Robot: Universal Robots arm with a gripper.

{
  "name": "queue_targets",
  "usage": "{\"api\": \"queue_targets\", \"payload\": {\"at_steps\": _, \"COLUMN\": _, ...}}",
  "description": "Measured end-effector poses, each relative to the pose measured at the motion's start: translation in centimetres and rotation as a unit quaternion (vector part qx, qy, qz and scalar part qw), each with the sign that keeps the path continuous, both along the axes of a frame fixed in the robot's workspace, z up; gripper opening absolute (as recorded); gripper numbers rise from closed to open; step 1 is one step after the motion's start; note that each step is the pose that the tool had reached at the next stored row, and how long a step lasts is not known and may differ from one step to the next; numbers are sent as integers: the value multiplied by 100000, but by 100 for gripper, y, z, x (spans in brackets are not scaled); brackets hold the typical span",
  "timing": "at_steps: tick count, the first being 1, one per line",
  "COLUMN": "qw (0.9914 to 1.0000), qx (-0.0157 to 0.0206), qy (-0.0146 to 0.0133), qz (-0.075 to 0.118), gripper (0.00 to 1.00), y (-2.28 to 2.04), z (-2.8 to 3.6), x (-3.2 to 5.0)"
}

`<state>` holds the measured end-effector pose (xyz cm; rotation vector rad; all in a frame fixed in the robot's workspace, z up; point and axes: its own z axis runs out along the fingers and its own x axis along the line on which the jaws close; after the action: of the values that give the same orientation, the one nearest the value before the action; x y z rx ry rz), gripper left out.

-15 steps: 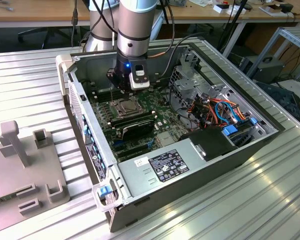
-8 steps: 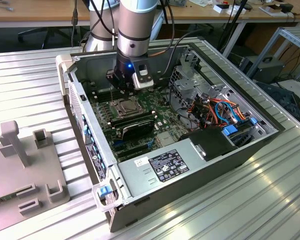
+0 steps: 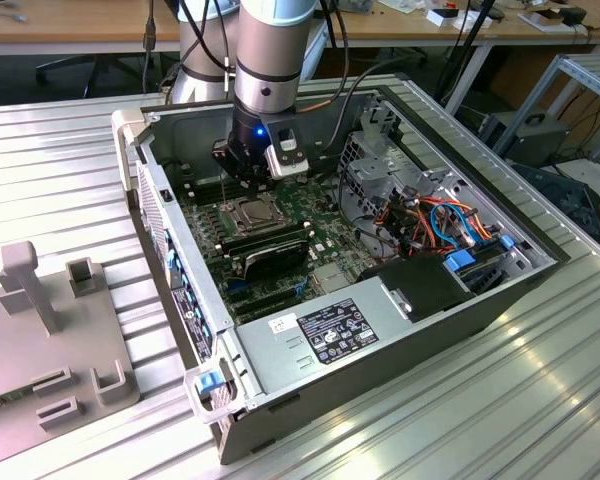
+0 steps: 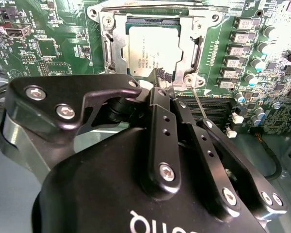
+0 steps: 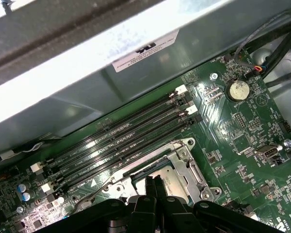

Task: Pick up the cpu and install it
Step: 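Install the first cpu locking lever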

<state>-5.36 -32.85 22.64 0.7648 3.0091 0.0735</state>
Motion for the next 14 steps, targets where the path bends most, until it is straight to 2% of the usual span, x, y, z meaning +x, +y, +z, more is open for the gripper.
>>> {"api": "queue_targets", "payload": {"at_steps": 8, "qw": 100000, "qx": -2, "qy": -3, "qz": 42, "gripper": 11, "y": 0, "z": 0, "x": 0}}
{"api": "queue_targets", "payload": {"at_steps": 10, "qw": 99986, "qx": -1, "qy": -3, "qz": 1702, "gripper": 11, "y": 0, "z": 0, "x": 0}}
{"api": "queue_targets", "payload": {"at_steps": 12, "qw": 99883, "qx": 0, "qy": -4, "qz": 4834, "gripper": 11, "y": 0, "z": -1, "x": 0}}
{"api": "queue_targets", "payload": {"at_steps": 14, "qw": 99775, "qx": 1, "qy": -2, "qz": 6706, "gripper": 11, "y": 0, "z": -1, "x": 0}}
